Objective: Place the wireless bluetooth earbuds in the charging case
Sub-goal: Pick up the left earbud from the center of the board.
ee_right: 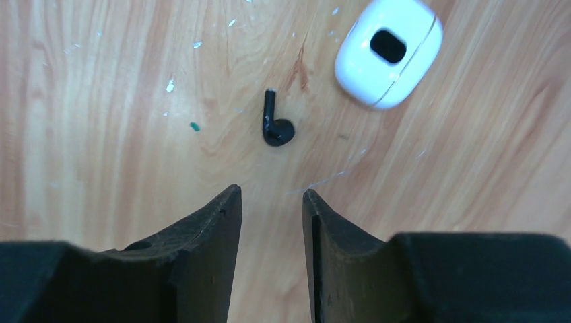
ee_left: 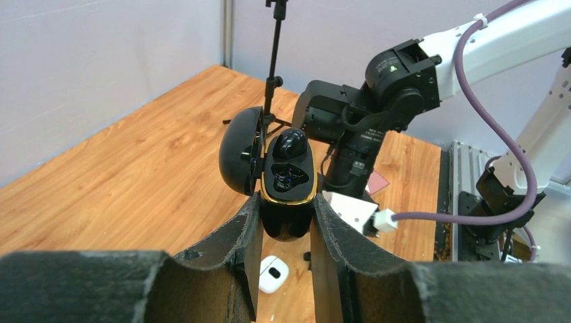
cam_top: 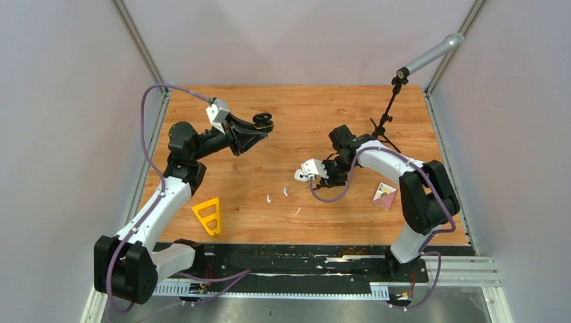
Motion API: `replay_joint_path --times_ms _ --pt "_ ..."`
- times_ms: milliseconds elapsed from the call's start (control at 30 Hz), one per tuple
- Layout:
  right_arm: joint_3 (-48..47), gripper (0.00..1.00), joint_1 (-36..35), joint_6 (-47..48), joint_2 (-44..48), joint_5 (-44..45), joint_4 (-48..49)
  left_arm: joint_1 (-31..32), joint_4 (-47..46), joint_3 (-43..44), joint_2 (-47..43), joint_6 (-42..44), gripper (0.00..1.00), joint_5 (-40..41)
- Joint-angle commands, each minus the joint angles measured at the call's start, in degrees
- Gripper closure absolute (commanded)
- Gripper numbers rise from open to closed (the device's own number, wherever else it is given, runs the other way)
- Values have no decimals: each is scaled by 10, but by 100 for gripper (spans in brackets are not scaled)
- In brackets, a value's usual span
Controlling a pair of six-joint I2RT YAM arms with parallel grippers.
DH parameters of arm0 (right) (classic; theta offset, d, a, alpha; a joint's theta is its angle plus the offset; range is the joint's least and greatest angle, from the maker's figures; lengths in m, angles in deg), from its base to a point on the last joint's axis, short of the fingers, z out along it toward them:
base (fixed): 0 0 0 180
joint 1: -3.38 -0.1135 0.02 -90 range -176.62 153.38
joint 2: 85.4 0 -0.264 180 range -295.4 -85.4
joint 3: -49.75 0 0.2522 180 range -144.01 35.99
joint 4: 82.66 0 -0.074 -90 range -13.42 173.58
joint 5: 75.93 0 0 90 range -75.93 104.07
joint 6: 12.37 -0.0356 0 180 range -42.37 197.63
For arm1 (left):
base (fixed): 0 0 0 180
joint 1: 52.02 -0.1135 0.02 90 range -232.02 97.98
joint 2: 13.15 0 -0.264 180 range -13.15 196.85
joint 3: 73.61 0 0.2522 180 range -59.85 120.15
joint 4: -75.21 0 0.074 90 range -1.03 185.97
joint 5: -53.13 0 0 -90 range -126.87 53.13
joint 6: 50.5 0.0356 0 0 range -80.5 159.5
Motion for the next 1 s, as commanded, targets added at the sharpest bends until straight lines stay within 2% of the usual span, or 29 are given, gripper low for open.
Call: replay_joint_path --times_ms 0,300,533,967 --pt "6 61 -16 215 17 -6 74 -3 10 26 -12 21 100 2" --pt "-39 60 -42 338 -49 23 -15 -14 12 20 -15 25 100 11" --pt "-84 63 -58 356 -100 53 -62 -20 12 10 -20 24 100 13" --pt "-106 67 -91 367 -119 65 -143 -23 6 -2 -28 20 100 17"
